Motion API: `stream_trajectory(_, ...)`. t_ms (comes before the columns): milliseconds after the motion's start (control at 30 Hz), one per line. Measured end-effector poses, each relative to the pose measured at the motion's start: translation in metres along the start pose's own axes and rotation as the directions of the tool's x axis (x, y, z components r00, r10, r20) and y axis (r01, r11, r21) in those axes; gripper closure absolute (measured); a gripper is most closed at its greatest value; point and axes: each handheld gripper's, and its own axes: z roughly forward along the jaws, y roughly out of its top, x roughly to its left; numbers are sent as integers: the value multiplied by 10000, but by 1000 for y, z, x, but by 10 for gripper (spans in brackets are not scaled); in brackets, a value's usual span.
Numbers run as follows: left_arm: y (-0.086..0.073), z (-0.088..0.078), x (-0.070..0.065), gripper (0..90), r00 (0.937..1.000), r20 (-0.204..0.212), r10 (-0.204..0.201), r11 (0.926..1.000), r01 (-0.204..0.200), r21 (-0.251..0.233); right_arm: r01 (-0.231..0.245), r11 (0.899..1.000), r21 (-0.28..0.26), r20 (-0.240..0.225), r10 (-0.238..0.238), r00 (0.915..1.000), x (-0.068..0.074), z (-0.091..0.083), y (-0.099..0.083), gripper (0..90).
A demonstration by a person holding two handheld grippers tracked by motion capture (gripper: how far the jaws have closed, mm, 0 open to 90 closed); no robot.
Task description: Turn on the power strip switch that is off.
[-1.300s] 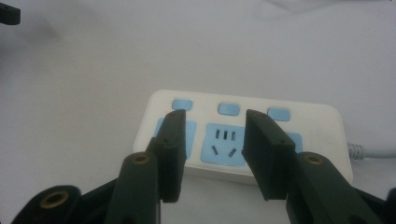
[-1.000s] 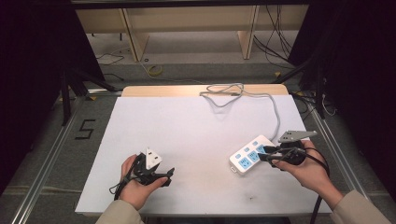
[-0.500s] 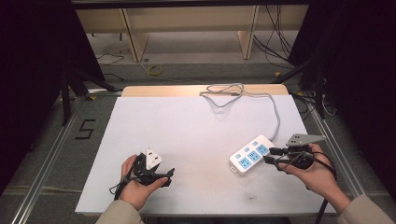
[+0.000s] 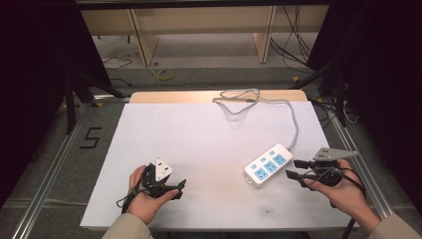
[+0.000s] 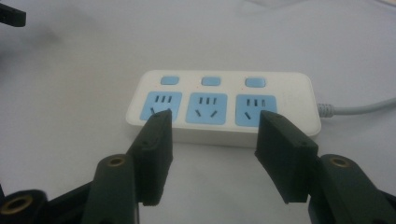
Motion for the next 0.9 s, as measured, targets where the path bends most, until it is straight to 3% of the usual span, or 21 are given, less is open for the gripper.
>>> stream_trajectory(333, 0, 0, -1, 166, 10000, 13, -14, 10000, 14, -22, -178, 9998, -114, 204, 180, 9996, -1, -4, -14, 410)
stream_trajectory(900, 1, 0, -4, 160, 9999, 149, -67, 9999, 69, -127, 0, 9989, -468, 467, 22, 9989, 0, -7, -17, 378)
